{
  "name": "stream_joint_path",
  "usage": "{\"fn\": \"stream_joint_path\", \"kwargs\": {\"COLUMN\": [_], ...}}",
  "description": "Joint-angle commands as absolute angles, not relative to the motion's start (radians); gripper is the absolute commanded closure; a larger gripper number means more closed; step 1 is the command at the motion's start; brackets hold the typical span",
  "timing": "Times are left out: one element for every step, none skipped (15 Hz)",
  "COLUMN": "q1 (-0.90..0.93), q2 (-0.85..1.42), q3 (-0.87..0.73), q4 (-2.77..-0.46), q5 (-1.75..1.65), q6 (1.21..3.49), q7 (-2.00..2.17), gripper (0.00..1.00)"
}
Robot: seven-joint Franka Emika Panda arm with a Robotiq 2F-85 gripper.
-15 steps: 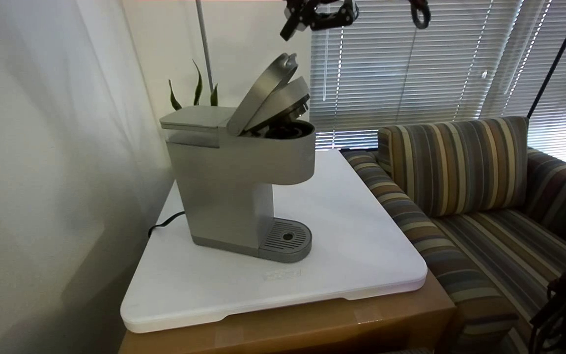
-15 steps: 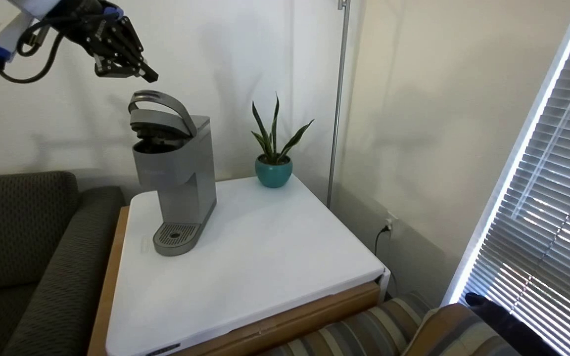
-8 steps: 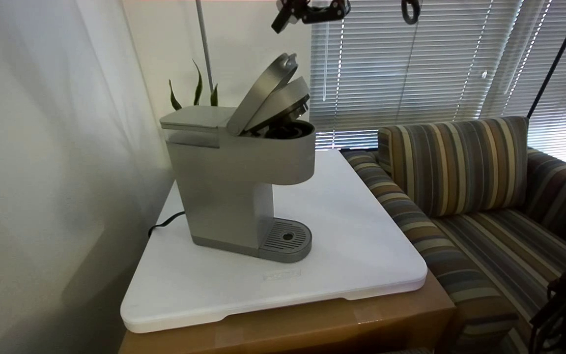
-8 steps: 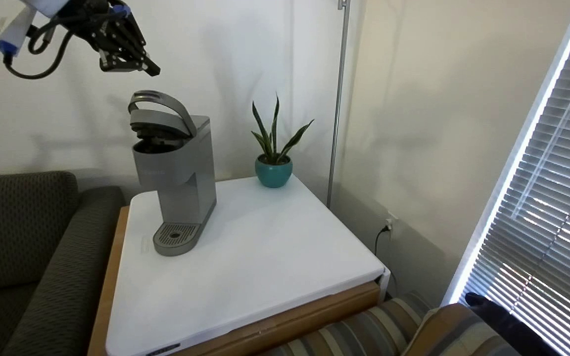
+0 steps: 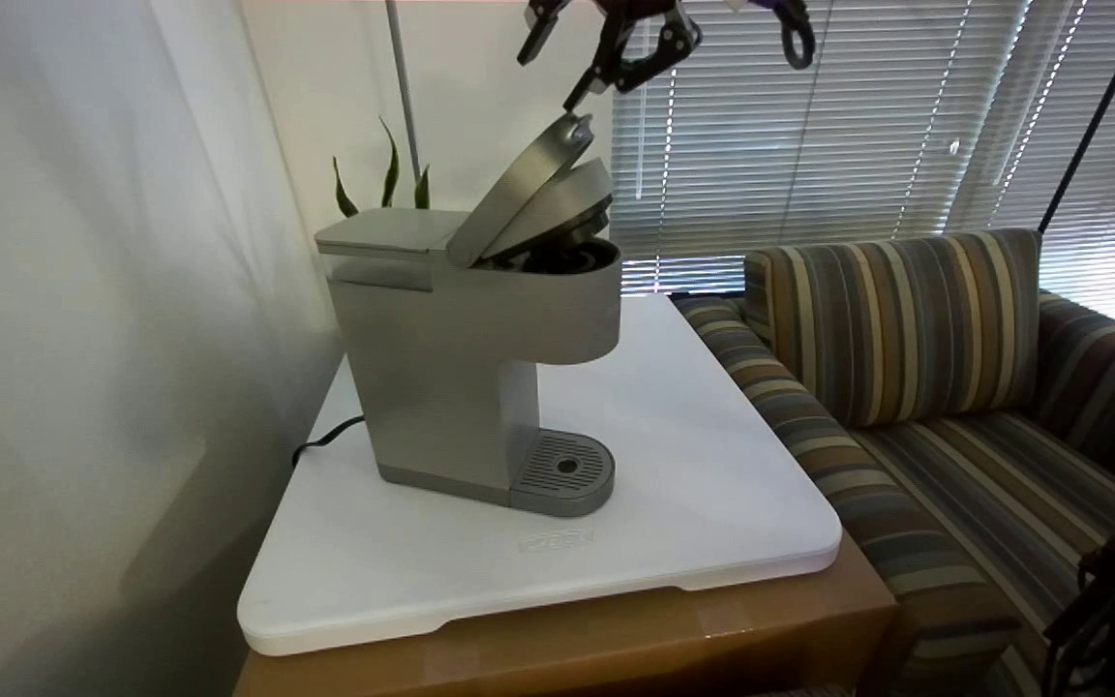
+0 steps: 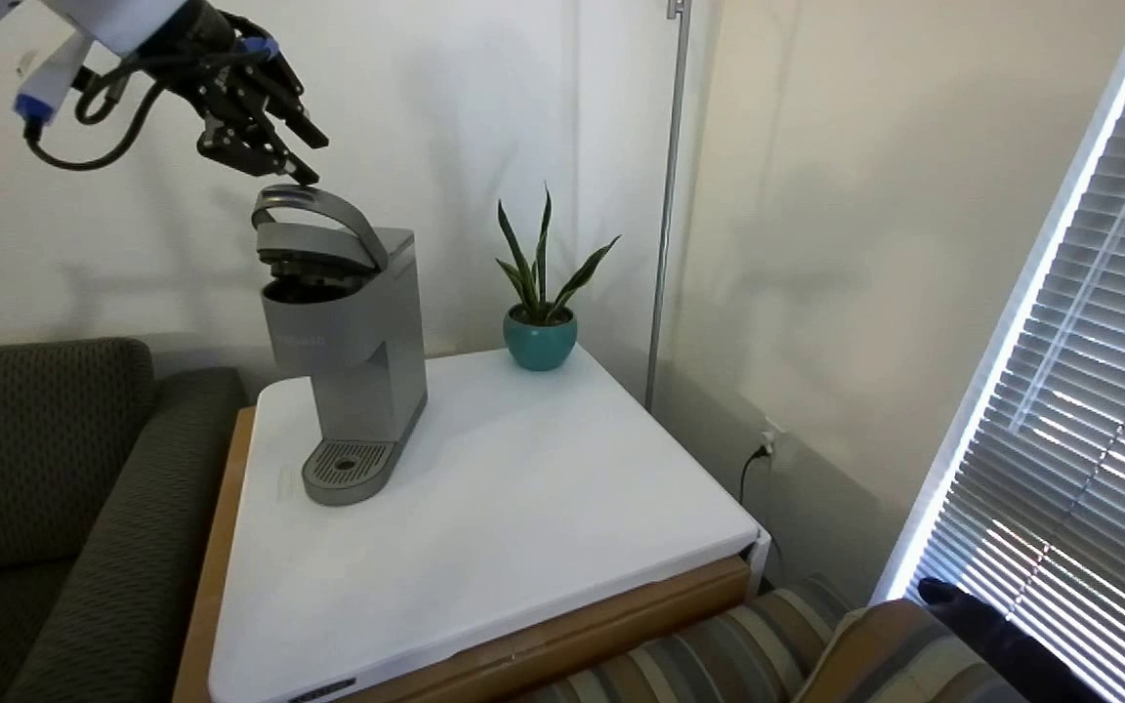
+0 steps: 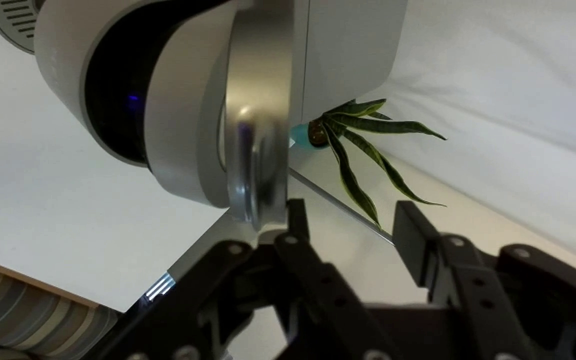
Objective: Open the grey coffee maker
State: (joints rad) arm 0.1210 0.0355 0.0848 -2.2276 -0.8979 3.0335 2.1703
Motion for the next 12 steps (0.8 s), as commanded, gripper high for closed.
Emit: {"fn": "stream_joint_path", "kwargs": {"q1": [0.122,0.124,0.127,0.131,0.139,0.146,0.153,0.158,0.159,0.159,0.154,0.148], "q2": [0.019,0.007,-0.003,-0.014,-0.026,-0.041,-0.056,-0.07,-0.088,-0.104,-0.118,-0.13], "q3": [0.089,0.092,0.098,0.107,0.12,0.129,0.14,0.147,0.153,0.159,0.163,0.166], "q4": [-2.234,-2.24,-2.249,-2.256,-2.262,-2.256,-2.242,-2.226,-2.206,-2.187,-2.166,-2.146], "q5": [-0.874,-0.848,-0.803,-0.743,-0.651,-0.569,-0.489,-0.42,-0.376,-0.34,-0.324,-0.309], "q6": [3.007,2.993,2.973,2.941,2.888,2.831,2.758,2.691,2.624,2.564,2.509,2.459], "q7": [2.142,2.12,2.086,2.04,1.962,1.886,1.808,1.741,1.693,1.65,1.623,1.598], "gripper": [0.21,0.15,0.08,0.02,0.0,0.0,0.0,0.0,0.0,0.0,0.0,0.0]}}
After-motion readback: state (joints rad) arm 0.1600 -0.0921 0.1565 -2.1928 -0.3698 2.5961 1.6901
